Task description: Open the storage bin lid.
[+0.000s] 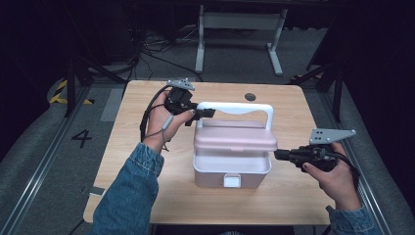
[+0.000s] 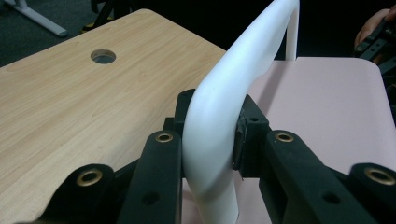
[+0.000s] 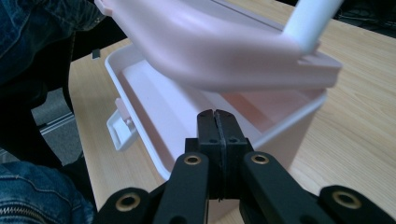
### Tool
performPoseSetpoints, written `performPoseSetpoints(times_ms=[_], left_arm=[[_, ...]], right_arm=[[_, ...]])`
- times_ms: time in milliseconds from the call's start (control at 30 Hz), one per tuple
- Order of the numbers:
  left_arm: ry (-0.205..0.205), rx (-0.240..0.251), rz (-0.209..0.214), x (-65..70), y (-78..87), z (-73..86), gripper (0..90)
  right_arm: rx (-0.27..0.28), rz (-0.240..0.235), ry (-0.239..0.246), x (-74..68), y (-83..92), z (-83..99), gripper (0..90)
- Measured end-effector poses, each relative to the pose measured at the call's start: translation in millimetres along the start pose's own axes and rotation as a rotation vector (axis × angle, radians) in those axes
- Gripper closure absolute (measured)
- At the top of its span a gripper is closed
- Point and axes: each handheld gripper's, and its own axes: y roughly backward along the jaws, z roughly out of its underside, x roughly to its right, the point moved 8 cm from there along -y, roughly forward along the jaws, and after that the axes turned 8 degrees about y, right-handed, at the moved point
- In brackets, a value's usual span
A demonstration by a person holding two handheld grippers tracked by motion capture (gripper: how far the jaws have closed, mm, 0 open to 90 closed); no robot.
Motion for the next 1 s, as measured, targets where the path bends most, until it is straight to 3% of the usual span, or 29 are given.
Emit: performPoseSetpoints(times_ms=[300, 700, 833, 1000], left_arm=[[0.011, 0.009, -0.014, -4.6, -0.8, -5.3, 74.9], [0.017, 0.016, -0.036, -8.5, -1.3, -7.7, 74.4], [0.021, 0.013, -0.043, -10.7, -0.6, -5.6, 64.8], [-0.027, 0.021, -0.083, -12.3, 7.3, 0.2, 49.6]], right_arm=[[0.017, -0.029, 0.005, -1.8, -15.6, -4.2, 90.0], [0.11, 0.017, 0.018, 3.3, -10.2, -19.6, 90.0], [0.116, 0.025, 0.02, 3.8, -9.6, -21.4, 90.0], [0.115, 0.022, 0.019, 4.7, -9.7, -20.9, 90.0]])
